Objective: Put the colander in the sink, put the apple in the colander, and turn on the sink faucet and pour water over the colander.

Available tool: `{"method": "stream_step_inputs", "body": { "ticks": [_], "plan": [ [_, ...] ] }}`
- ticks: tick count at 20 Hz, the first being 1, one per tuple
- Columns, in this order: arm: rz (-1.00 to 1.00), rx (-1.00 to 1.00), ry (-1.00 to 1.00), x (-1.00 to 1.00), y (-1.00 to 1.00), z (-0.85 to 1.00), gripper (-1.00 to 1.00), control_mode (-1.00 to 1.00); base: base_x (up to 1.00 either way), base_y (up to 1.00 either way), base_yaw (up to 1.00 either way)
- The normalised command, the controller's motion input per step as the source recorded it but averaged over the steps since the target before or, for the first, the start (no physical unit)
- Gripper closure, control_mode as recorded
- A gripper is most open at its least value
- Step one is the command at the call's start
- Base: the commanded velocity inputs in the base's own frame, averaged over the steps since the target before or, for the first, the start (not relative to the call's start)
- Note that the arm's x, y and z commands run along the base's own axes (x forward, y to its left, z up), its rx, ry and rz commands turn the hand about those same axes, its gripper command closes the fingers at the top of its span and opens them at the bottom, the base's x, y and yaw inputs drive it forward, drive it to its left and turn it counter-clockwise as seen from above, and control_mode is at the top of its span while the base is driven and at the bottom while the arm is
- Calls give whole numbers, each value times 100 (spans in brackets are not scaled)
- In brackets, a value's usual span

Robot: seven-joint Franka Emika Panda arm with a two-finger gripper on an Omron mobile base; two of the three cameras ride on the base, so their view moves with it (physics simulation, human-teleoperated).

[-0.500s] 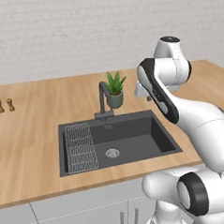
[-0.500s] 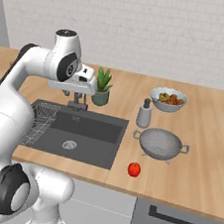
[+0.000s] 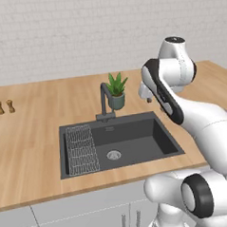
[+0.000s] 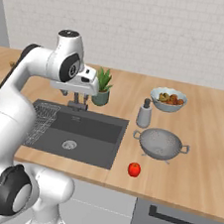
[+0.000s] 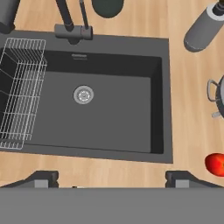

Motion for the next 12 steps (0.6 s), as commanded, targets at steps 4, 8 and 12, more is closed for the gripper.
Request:
{"method": "stream_step_inputs", "body": {
  "ticks": [4,8,12],
  "plan": [
    [0,11,2,0,-67,-1,-100,-100,0,0,0],
    [0,11,0,0,-77,-5,-100,-100,0,0,0],
    [4,9,0,0,-89,-17,-100,-100,0,0,0]
  ]
}}
